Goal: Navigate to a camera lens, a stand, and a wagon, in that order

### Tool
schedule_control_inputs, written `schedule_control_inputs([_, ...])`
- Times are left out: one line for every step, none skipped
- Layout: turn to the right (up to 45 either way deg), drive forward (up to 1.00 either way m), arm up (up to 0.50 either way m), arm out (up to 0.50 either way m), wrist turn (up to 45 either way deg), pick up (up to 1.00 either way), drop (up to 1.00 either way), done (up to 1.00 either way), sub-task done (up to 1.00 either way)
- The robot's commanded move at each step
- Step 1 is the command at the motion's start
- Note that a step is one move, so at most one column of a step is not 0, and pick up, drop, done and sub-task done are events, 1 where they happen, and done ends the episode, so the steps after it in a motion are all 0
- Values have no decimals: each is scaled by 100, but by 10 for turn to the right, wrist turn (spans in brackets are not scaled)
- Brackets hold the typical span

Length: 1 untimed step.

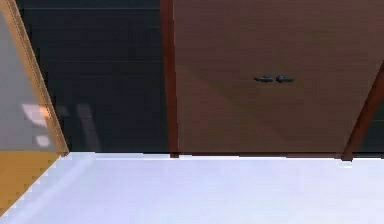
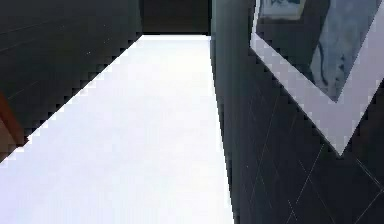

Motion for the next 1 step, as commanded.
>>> schedule_control_inputs([0, 10, 0, 0, 0, 0, 0, 0, 0])
